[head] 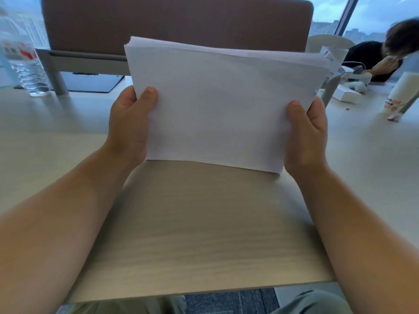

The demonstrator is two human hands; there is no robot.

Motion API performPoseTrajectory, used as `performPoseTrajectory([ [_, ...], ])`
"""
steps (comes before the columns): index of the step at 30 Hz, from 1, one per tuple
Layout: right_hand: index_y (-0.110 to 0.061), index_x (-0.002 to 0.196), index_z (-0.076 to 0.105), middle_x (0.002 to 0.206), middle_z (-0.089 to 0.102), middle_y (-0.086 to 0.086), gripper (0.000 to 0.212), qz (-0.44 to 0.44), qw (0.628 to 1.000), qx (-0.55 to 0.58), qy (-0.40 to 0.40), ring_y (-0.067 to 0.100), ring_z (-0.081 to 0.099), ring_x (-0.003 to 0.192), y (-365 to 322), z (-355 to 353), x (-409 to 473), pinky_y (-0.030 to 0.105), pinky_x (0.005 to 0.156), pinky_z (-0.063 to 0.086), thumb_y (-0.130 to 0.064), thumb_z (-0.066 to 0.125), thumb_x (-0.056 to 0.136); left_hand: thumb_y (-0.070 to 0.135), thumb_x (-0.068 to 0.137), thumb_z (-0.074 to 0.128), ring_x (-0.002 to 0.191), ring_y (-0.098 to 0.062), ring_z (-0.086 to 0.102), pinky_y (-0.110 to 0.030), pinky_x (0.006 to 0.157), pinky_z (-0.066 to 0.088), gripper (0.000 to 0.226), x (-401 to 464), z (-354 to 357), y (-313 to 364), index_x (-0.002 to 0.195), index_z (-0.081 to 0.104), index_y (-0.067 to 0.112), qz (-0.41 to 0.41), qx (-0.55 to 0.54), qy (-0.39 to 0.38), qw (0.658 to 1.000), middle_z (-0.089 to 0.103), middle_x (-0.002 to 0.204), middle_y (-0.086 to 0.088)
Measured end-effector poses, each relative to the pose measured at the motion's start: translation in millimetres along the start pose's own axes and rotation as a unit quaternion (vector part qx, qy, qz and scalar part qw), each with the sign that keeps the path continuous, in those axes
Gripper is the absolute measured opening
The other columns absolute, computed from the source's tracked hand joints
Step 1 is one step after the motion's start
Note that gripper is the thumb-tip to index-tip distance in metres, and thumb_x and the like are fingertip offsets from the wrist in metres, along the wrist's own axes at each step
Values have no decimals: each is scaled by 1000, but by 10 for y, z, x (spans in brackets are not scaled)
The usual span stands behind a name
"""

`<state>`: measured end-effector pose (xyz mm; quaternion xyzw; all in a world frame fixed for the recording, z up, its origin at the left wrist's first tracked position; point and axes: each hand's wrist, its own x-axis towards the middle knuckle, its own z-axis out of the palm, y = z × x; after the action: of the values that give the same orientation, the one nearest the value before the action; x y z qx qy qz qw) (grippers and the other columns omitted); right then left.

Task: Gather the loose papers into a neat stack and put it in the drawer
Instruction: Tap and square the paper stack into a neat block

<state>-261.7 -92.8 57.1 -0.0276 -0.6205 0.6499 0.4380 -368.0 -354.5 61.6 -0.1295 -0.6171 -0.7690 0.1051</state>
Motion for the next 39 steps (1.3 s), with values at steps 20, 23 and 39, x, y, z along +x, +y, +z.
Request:
performPoseTrajectory([
  [20,-28,102,65,101,71,-4,26,-31,999,-22,8,15,66,94,-16,39,-30,43,90,57,-6,57,90,11,101,61,88,-5,73,-27,79,59,19,-49,91,-19,105,71,26,53,-1,3,999,79,95,16],
  [23,-21,97,64,97,69,-1,22,-13,1000,4,20,17,64,90,-57,11,2,37,82,55,-3,56,88,11,100,60,86,-6,73,-25,77,59,19,-44,44,8,102,73,25,33,-8,-2,999,79,94,14],
  [39,-35,94,61,95,72,-14,19,32,986,-162,27,6,66,85,68,42,-35,33,81,55,-20,65,83,25,98,70,98,-12,76,-34,86,61,19,-13,-13,-70,116,71,30,-39,78,-83,993,80,107,12],
])
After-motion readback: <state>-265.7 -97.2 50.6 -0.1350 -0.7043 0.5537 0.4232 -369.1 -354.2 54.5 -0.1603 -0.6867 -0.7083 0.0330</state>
